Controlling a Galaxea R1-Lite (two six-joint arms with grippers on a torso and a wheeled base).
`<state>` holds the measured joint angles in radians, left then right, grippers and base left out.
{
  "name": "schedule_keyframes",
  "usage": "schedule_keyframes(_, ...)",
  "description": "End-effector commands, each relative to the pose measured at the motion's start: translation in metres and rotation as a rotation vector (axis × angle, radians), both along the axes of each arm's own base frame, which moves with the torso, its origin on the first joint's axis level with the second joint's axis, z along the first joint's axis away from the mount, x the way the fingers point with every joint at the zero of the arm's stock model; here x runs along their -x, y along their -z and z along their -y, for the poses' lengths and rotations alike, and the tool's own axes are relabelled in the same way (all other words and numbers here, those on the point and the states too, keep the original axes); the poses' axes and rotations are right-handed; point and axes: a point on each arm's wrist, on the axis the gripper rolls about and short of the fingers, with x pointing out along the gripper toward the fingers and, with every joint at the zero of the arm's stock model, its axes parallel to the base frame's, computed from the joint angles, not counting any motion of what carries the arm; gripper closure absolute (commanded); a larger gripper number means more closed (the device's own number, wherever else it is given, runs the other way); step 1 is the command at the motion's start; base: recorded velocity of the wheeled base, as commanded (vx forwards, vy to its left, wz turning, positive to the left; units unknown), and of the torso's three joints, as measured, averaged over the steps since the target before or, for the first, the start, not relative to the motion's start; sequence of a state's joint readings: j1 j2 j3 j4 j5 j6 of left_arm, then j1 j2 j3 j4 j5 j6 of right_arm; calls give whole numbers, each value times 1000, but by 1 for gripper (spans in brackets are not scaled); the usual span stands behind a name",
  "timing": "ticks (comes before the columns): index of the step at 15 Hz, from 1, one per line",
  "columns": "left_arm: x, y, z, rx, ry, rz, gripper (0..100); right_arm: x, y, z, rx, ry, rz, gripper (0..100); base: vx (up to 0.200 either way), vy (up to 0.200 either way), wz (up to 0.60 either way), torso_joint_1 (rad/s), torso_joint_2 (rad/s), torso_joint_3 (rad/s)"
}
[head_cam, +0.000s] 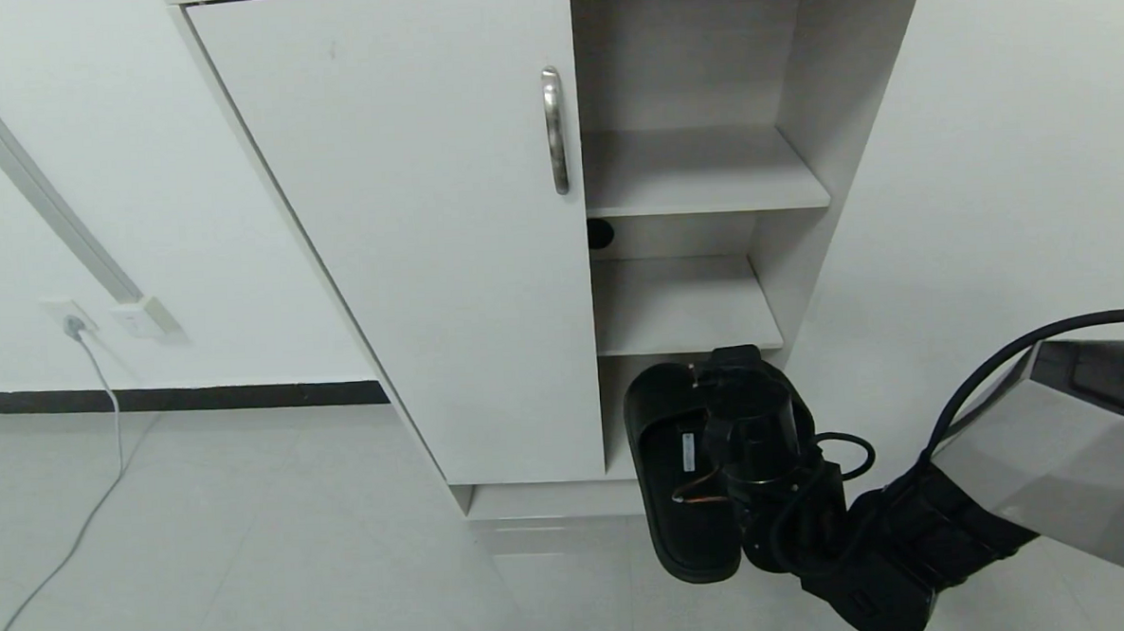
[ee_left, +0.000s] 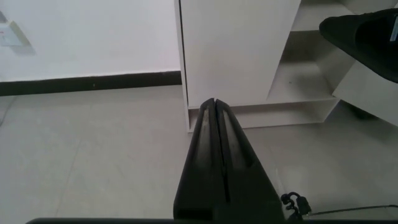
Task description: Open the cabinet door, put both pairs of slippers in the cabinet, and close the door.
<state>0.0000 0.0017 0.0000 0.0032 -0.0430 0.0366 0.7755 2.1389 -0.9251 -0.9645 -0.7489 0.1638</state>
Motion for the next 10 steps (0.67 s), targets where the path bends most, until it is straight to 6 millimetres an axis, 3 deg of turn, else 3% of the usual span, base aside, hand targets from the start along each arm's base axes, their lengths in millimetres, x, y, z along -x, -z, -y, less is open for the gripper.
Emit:
schedule_keyframes(1, 0, 0, 0, 0, 0, -1, 100, -1, -3, -1, -14, 1, 14, 100, 0, 0, 0, 2, -2, -198)
schedule_keyframes(4, 0, 0, 0, 0, 0, -1, 100, -6, 3, 0, -13, 12, 15, 100, 0, 0, 0, 5, 4, -147)
schedule_keyframes(10, 0, 0, 0, -2, 0, -1, 100, -9, 1, -1, -57, 10, 68, 100, 0, 0, 0, 0, 0, 0)
